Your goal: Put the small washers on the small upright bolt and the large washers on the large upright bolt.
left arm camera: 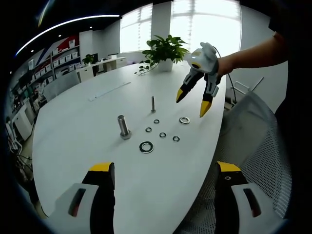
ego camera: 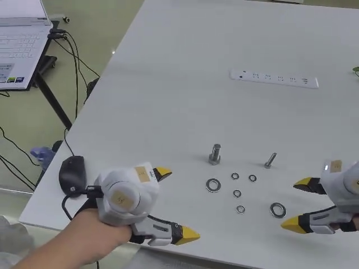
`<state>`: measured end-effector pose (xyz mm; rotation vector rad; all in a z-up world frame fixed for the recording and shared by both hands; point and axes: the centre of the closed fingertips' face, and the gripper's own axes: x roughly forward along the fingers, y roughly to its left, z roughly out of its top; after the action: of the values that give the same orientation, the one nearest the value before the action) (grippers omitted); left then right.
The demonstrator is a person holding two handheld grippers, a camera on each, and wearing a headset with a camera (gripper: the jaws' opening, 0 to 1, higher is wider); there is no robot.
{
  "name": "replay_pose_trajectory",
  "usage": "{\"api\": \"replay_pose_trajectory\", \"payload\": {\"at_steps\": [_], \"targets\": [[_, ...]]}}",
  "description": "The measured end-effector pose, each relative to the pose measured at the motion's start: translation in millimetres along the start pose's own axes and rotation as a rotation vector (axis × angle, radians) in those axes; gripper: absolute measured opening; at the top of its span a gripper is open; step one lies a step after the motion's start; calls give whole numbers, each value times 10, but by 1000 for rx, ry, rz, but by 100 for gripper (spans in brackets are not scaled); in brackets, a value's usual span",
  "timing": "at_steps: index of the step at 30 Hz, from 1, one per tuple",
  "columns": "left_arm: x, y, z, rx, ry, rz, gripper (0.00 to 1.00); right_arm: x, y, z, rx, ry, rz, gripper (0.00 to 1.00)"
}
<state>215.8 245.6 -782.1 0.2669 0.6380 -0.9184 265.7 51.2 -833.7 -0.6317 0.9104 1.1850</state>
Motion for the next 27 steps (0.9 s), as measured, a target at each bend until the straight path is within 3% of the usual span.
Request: {"api": "replay_pose_trajectory", "payload": {"at_steps": [6,12,27], "targets": [[-12,20,-24,0,3,0,84,89,0,-23,-56,52,17,59],[-25,33,-53,2,9,1,84,196,-77,-159,-110,108,28,56],[-3,15,-11,13,14,-8,81,304,-99,-212,-202,171,56,47]]}}
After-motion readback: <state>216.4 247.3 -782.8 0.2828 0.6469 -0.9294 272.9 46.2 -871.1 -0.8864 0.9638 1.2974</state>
